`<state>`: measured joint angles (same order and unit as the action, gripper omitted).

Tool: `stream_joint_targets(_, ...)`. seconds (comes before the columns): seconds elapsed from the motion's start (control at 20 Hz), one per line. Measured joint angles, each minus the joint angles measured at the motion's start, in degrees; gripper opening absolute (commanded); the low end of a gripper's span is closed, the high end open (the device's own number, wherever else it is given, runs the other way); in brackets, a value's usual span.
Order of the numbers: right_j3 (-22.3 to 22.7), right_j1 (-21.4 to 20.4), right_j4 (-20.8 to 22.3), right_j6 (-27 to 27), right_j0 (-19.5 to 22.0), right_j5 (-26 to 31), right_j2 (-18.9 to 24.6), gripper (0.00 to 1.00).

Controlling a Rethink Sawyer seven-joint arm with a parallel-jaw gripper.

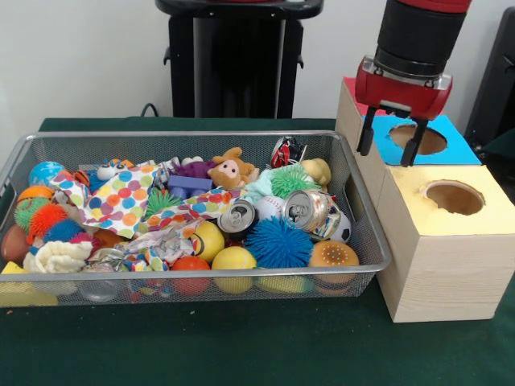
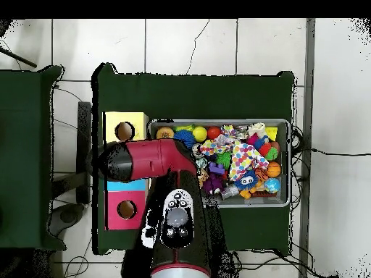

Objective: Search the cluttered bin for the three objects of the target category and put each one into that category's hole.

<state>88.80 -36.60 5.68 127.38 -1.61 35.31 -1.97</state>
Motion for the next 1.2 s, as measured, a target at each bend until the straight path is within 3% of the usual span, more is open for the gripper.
stream_joint_targets(0.25, 2.6, -0.6, 0.0, 0.0, 3.3, -3.5, 2.9, 1.0)
stream_joint_targets(0.5, 6.2, -1.1, 0.0, 0.0, 10.0, -7.9, 7.8, 1.0)
stream_joint_targets(0.8, 7.4, -1.0, 0.0, 0.0, 16.0, -7.9, 11.5, 1.0)
stream_joint_targets(1.2, 9.0, -1.0, 0.0, 0.0, 21.0, -8.0, 15.7, 1.0)
